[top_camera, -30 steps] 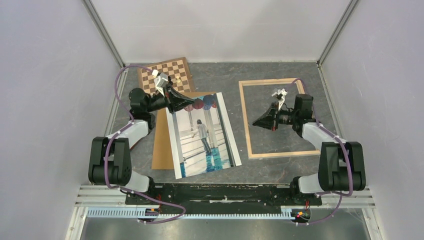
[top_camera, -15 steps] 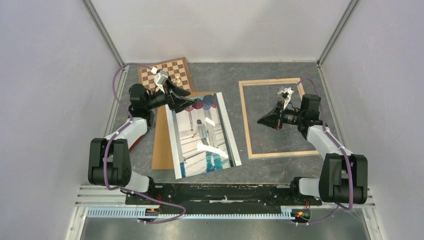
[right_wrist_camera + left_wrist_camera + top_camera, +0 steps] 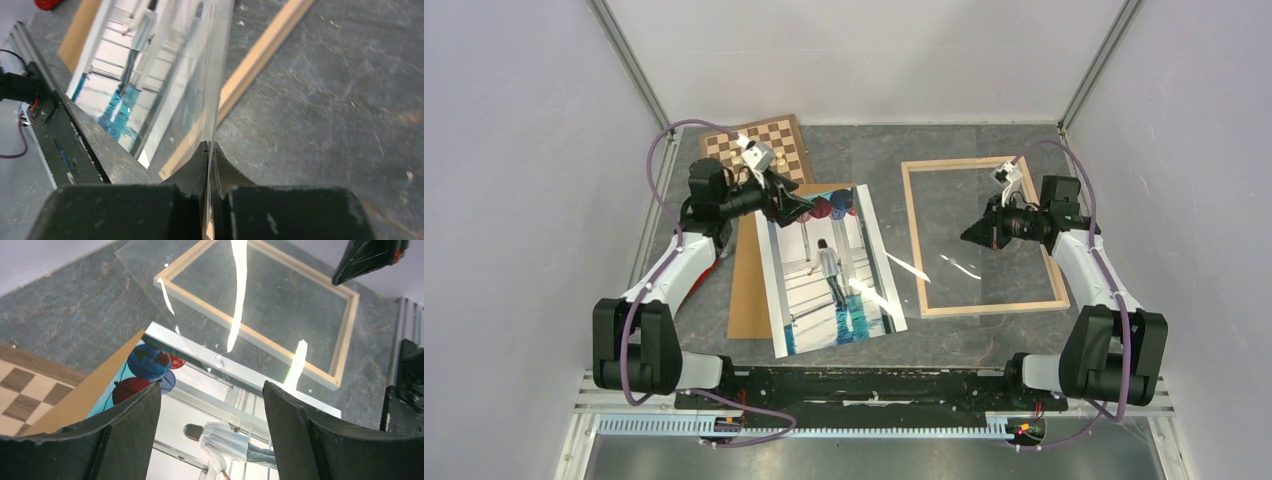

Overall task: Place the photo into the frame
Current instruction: Pick up the photo frame item at the center of the board, then place the photo frame item in the photo frame.

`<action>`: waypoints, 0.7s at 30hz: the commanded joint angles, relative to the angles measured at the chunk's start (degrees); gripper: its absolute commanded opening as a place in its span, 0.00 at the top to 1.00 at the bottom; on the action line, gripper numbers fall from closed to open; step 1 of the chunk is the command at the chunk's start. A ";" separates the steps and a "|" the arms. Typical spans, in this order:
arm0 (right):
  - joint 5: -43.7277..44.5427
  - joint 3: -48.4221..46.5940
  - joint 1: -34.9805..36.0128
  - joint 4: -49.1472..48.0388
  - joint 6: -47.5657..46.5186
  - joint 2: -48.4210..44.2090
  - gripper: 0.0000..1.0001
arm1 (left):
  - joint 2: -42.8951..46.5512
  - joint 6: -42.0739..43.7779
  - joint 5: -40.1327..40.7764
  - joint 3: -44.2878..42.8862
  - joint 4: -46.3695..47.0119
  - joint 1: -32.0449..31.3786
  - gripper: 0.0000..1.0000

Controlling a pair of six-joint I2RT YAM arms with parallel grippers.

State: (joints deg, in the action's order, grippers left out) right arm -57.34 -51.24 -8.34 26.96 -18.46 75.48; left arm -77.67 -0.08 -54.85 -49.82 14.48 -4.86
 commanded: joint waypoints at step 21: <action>12.60 -3.57 -18.96 24.56 -22.62 1.15 1.00 | -19.37 -3.53 50.01 -15.18 -16.12 -28.35 0.19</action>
State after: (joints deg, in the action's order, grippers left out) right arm -45.23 -56.05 -24.08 48.36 -33.78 76.99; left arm -94.39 1.02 -14.85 -60.45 0.56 -28.56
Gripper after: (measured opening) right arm 0.006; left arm 0.810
